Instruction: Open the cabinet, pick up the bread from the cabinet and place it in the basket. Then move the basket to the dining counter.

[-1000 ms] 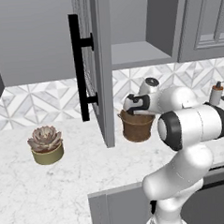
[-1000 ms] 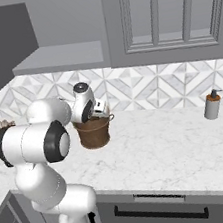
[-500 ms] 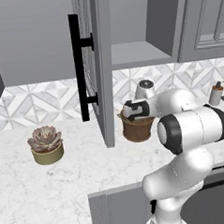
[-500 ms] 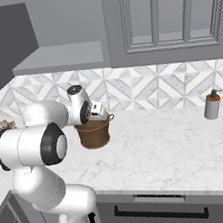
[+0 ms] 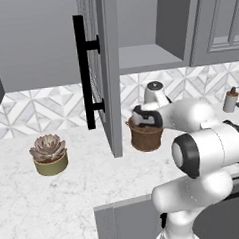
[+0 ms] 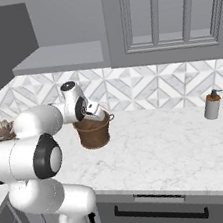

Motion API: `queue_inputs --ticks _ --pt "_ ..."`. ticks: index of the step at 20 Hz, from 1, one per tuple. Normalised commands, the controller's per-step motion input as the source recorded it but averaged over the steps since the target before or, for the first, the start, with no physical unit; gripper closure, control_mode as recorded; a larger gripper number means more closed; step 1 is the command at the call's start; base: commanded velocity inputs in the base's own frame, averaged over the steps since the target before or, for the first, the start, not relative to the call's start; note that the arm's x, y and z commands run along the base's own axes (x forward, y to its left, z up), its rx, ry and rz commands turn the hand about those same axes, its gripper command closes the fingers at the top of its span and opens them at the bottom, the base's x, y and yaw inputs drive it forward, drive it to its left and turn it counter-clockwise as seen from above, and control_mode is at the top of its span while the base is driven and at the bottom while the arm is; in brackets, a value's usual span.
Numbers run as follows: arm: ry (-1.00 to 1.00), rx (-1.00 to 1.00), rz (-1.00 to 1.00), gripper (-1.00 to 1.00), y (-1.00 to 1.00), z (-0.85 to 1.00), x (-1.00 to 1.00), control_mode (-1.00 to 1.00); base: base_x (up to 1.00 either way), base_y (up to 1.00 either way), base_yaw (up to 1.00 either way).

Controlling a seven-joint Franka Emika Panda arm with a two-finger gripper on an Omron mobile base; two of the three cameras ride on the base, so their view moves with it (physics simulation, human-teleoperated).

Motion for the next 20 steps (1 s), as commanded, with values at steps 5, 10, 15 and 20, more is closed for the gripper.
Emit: queue_inputs --ticks 5,10,15,20 --pt "-0.01 0.23 -0.24 -1.00 -0.37 0.21 -0.45 -1.00 0.00 0.00 0.00" --pt "-0.01 0.29 -0.17 -1.00 -0.22 0.10 -0.39 -1.00 0.00 0.00 0.00" --pt "0.07 0.17 -0.01 -1.00 -0.05 -0.07 -0.03 -1.00 0.00 0.00 0.00" --pt "0.07 0.00 0.02 -1.00 0.00 -0.11 0.30 -1.00 0.00 0.00 0.00"
